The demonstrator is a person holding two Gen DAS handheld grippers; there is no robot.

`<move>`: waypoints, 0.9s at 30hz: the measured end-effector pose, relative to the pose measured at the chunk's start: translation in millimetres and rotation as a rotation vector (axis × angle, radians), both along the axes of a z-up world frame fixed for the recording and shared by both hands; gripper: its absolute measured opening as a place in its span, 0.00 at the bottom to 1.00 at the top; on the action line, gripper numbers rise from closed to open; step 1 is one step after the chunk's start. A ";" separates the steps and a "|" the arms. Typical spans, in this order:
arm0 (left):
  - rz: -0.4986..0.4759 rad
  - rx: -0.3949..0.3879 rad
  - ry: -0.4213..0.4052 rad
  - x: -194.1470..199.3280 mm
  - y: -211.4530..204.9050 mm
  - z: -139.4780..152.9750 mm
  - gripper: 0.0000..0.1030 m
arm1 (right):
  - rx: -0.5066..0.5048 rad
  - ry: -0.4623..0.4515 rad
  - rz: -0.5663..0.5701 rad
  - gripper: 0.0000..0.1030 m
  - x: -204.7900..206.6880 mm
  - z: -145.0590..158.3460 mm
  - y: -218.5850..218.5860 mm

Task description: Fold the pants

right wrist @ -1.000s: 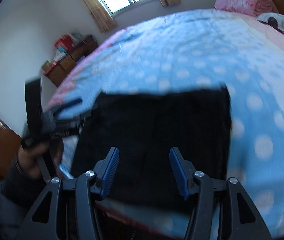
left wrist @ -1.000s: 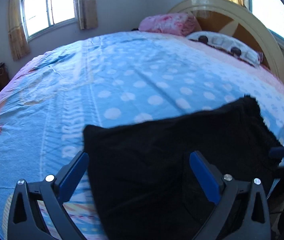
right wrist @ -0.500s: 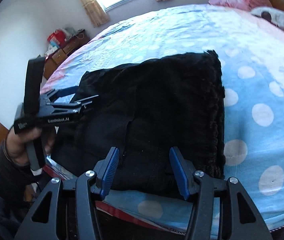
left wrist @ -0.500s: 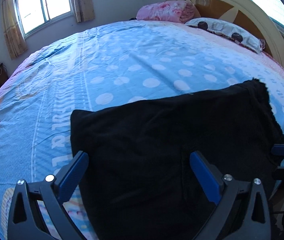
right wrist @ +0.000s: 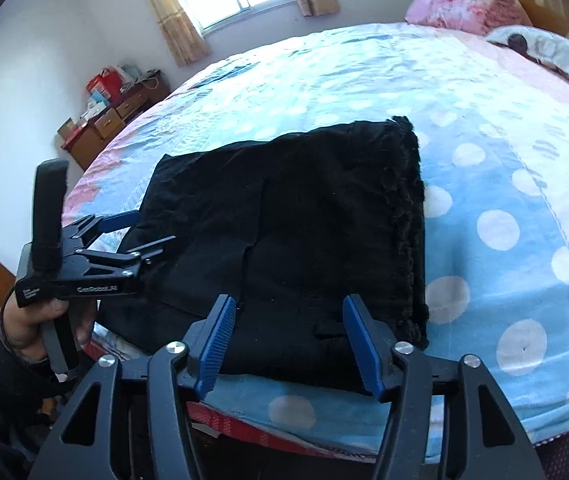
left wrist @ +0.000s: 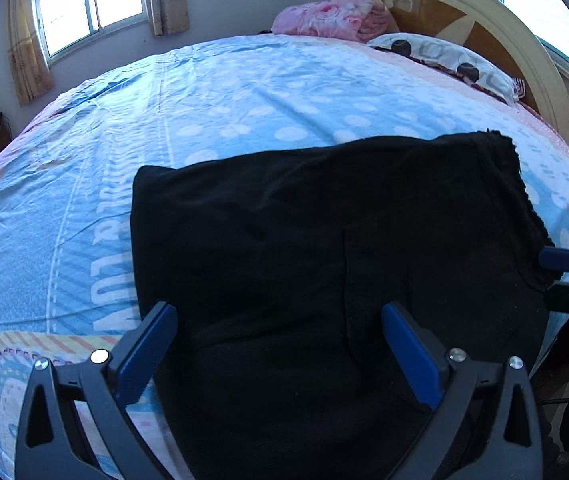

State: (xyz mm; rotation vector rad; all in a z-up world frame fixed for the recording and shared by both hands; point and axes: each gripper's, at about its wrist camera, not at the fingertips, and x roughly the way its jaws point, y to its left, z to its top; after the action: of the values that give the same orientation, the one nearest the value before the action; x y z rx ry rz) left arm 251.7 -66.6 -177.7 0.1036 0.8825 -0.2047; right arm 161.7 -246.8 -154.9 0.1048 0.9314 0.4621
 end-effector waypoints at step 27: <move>0.047 -0.154 0.052 -18.7 43.3 -9.1 1.00 | 0.015 0.017 -0.186 0.60 23.7 7.8 -48.1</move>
State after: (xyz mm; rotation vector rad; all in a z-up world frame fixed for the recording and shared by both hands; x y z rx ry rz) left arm 233.0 -23.3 -186.7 -0.0658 0.9174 -0.2311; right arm 185.4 -294.9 -147.1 0.2077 0.9255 0.2963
